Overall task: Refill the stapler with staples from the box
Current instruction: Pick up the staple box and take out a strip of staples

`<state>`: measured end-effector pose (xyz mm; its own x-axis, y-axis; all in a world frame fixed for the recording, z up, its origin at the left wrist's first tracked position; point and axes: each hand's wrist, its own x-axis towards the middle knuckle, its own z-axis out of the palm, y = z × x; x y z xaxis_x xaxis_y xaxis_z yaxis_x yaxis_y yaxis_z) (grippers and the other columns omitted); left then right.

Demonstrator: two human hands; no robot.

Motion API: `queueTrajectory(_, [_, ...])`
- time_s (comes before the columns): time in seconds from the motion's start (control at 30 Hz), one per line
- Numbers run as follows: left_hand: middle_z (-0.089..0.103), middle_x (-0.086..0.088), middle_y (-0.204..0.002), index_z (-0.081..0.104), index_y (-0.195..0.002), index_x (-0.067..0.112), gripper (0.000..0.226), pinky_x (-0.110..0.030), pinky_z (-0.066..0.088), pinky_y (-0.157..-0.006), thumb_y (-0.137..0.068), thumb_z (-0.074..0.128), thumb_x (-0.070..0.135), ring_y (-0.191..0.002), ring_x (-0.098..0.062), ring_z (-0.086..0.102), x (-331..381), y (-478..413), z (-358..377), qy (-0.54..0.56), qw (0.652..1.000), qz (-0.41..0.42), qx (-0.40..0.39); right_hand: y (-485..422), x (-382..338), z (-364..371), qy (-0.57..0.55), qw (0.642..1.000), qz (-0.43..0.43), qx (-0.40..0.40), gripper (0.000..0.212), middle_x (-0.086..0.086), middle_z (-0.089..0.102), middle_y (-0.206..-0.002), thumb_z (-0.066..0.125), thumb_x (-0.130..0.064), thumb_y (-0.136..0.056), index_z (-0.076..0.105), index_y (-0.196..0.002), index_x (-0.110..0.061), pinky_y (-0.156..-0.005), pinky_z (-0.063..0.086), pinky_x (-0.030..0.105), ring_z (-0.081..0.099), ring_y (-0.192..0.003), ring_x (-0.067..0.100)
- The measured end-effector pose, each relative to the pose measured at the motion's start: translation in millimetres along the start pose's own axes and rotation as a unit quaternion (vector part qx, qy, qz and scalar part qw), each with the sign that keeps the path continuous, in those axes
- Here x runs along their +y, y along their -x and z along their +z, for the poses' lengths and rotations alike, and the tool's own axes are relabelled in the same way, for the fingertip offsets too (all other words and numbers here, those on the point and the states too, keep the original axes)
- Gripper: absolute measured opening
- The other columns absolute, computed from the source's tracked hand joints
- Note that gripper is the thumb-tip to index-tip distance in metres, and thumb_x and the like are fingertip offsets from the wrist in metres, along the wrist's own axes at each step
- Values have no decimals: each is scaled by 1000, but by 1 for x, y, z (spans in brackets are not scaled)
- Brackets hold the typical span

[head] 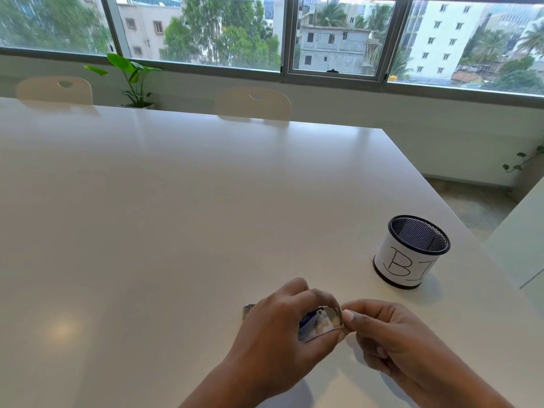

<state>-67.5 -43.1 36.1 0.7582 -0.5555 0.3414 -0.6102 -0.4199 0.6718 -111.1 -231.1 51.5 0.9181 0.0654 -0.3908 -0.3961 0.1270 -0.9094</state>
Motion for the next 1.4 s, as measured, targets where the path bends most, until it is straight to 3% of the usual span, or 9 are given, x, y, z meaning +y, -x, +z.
queueTrajectory(0.1, [53, 20, -92, 59, -115, 44, 40, -20, 55, -64, -82, 63, 65, -81, -5, 59, 1, 0, -1, 5, 1000, 4, -6, 0, 2, 1, -14, 1000, 4, -3, 25, 2, 36, -43, 77, -22, -68, 76, -82, -1, -36, 17, 18, 17, -39, 11])
queueTrajectory(0.27, [57, 22, -94, 62, -117, 39, 43, -22, 56, -69, -79, 70, 59, -84, -5, 62, 2, 0, -3, 34, 999, 4, 0, 1, 2, 4, -31, 999, -5, -5, 17, 1, 35, -42, 79, -20, -65, 75, -73, -5, -39, 11, 20, 8, -48, 18])
queueTrajectory(0.43, [60, 24, -90, 63, -103, 36, 36, -13, 51, -65, -76, 75, 56, -80, -5, 63, 2, 0, -4, 52, 998, 2, 19, 1, 2, 1, -26, 1000, -5, 0, 31, 3, 32, -43, 78, -21, -63, 75, -83, 3, -36, 14, 16, 7, -48, 19])
queueTrajectory(0.53, [60, 22, -87, 64, -98, 35, 33, -12, 48, -62, -76, 76, 56, -77, -6, 62, 2, -1, -5, 55, 998, -1, 33, 2, -1, -2, -13, 1000, -23, -6, 34, 4, 43, -45, 77, -19, -66, 75, -94, 0, -35, 16, 15, 11, -44, 13])
queueTrajectory(0.67, [61, 19, -89, 65, -98, 35, 34, -14, 50, -62, -74, 79, 54, -79, -9, 64, 0, -1, -4, 78, 996, -8, 39, 2, -2, -2, -20, 998, -62, -2, 36, 14, 67, -65, 77, -10, -64, 75, -100, -3, -34, 21, 13, 27, -33, 6])
queueTrajectory(0.87, [61, 20, -90, 64, -97, 35, 35, -15, 52, -63, -72, 81, 52, -80, -9, 64, -1, -1, -4, 79, 996, -2, 29, 3, -3, -2, -1, 998, -54, -12, 34, 11, 69, -61, 84, -6, -67, 73, -98, 1, -36, 16, 15, 24, -34, 6])
queueTrajectory(1.0, [62, 20, -90, 64, -96, 36, 35, -13, 51, -60, -71, 81, 53, -77, -8, 65, 1, -1, -5, 86, 996, 1, 31, 3, -1, -5, -14, 999, -40, -17, 32, -3, 49, -43, 75, -18, -70, 74, -97, 0, -37, 17, 16, 19, -37, 8])
queueTrajectory(1.13, [61, 19, -90, 63, -96, 34, 34, -10, 50, -59, -73, 83, 48, -79, -10, 66, 3, 0, -5, 99, 995, 13, 27, 1, 1, -2, -30, 999, -41, -17, 22, 4, 63, -55, 80, -10, -74, 74, -92, 0, -34, 20, 14, 23, -35, 7])
queueTrajectory(1.4, [64, 15, -82, 58, -87, 35, 39, -11, 47, -52, -65, 87, 49, -64, -10, 62, 2, -1, -7, 99, 994, 22, 41, 0, 2, -2, -66, 996, -15, -65, 38, 9, 65, -60, 89, -18, -57, 72, -88, -3, -39, 13, 22, 25, -37, 8])
